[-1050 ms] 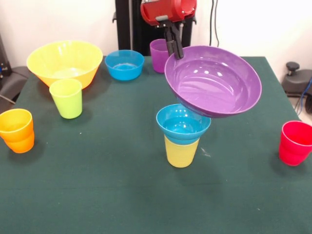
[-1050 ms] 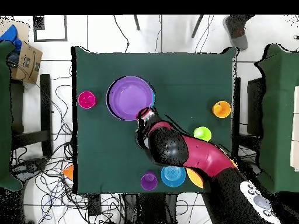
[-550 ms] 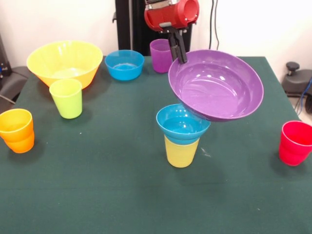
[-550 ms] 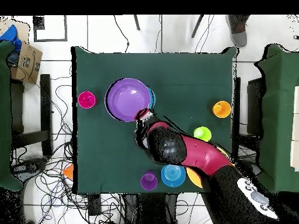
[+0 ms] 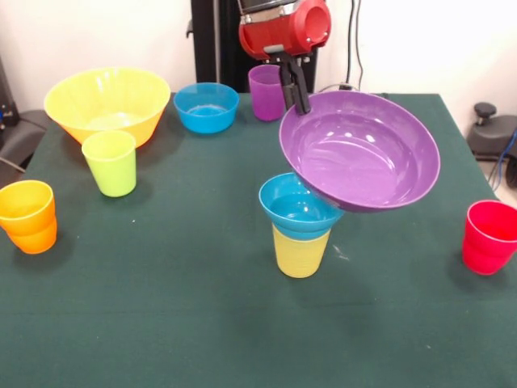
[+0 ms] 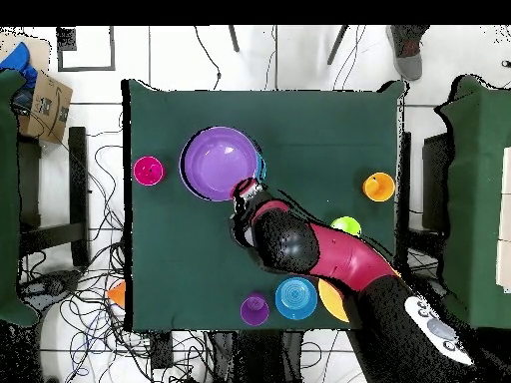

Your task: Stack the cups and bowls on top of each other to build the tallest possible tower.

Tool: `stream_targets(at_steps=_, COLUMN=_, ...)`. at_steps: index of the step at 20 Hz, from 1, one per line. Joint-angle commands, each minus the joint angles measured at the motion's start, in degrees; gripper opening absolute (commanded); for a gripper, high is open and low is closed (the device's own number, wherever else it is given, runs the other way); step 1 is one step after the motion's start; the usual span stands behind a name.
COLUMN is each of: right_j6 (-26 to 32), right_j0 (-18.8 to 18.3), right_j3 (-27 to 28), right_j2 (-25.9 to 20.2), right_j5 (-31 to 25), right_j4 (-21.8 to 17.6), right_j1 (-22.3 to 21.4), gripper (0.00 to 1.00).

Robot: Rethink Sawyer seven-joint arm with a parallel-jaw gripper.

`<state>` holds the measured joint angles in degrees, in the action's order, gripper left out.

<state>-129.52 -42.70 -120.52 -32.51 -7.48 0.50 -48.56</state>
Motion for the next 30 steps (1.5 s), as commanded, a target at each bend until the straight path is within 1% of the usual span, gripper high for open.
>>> stream_targets(at_steps=1, right_j6=1.0, right_j0=-0.5, right_j3=4.9, right_j2=0.3, right_j5=-3.4, right_j4=-3.1, right_j1=3.8, gripper=0.0)
stream_targets(at_steps=7, right_j6=2.7, right_j0=-1.9, right_j3=7.1, right_j2=0.2, right_j5=-5.6, right_j4=-3.5, right_j1=5.1, gripper=0.0)
stream_targets(at_steps=16, right_j6=4.5, right_j0=-1.3, right_j3=9.7, right_j2=2.6, right_j5=-10.9, right_j4=-4.7, right_j1=4.5, gripper=0.0)
stream_targets(at_steps=18, right_j6=4.2, right_j0=-1.0, right_j3=9.5, right_j2=2.8, right_j5=-11.3, right_j4=-4.8, right_j1=3.9, gripper=0.0)
stream_targets(at_steps=23, right_j6=2.9, right_j0=-0.5, right_j3=9.2, right_j2=3.3, right_j5=-10.7, right_j4=-5.3, right_j1=4.5, gripper=0.0)
stream_targets(at_steps=30, right_j6=2.4, right_j0=-0.2, right_j3=9.0, right_j2=3.6, right_j5=-12.0, right_j4=-6.2, right_j1=3.7, gripper=0.0)
